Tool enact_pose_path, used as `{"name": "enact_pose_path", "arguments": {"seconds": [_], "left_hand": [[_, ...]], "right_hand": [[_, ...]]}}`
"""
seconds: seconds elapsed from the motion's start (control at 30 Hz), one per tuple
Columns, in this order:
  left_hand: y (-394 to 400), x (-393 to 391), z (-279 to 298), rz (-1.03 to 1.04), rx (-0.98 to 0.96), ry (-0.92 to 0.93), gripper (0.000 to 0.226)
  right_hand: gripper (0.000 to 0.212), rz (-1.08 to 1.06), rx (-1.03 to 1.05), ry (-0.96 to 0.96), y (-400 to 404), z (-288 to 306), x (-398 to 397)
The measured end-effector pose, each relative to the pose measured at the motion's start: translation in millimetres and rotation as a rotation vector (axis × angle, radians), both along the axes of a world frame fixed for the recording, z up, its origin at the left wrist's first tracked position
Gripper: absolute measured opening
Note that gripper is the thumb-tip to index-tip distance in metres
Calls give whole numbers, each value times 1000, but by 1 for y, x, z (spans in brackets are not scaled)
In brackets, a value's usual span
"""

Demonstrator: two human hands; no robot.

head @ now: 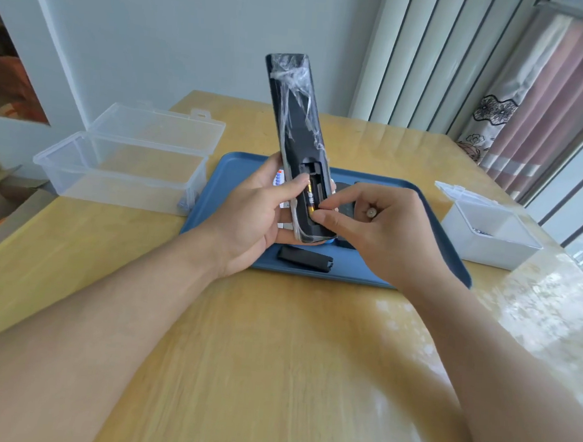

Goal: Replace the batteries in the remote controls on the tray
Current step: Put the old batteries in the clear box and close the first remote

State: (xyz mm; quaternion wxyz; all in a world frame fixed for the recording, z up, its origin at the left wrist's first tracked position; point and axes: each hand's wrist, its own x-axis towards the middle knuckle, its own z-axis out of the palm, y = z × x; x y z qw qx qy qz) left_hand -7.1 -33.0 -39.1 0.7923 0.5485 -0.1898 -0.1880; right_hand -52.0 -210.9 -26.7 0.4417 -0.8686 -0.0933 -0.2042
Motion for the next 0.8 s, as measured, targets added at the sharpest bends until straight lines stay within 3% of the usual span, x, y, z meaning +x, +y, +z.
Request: {"name": "enact_pose_path", "arguments": {"seconds": [0.4, 0.67, 0.8], "left_hand": [[-1, -4, 0, 2, 168, -131, 33], [-1, -2, -1, 128, 91, 13, 29], [1, 2, 0, 206, 46, 28, 32]], "right_hand": [[33, -32, 122, 165, -6, -2, 6], [16, 51, 474, 314, -19, -3, 13], [21, 63, 401, 232, -19, -3, 14]]}}
